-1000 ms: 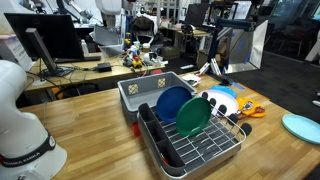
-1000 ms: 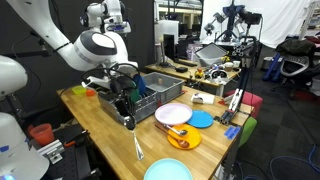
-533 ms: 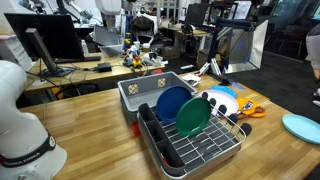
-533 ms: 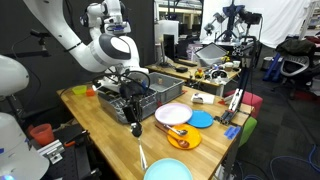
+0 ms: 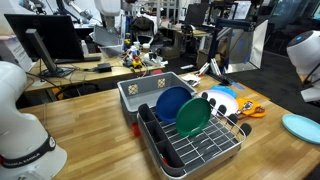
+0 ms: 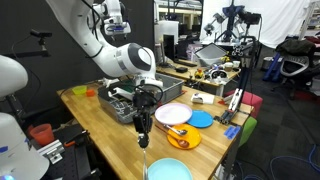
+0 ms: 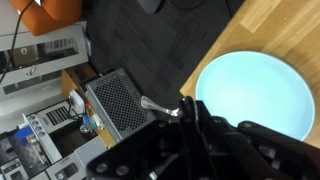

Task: Remove the spoon from dish rack and put it on the blue plate

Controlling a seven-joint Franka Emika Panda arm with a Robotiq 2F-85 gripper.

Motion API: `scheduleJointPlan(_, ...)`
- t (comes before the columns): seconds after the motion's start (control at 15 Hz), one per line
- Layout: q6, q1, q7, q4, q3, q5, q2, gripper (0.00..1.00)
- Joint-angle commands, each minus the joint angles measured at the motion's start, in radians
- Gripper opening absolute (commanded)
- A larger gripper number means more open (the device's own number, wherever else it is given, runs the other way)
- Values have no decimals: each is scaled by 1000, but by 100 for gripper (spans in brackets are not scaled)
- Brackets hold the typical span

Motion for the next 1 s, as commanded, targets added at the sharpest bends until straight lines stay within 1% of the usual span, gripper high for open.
scheduleJointPlan(0.0, 88, 262, -45, 14, -273, 86, -53, 8)
scheduleJointPlan(0.07, 99, 320, -46, 18, -334, 96, -53, 8)
scheduleJointPlan(0.13, 99, 349, -47, 17, -359, 102, -67, 8)
scheduleJointPlan(0.2, 97, 360, -49, 13, -365, 106, -86, 8)
scheduleJointPlan(0.4, 95, 369, -53, 1, -369, 110, -114, 8)
scheduleJointPlan(0.8, 101, 370, -53, -3, -373, 111, -114, 8)
scheduleJointPlan(0.87, 102, 370, -53, -3, -373, 111, -114, 2)
scheduleJointPlan(0.93, 107, 403, -57, 1, -410, 113, -105, 2)
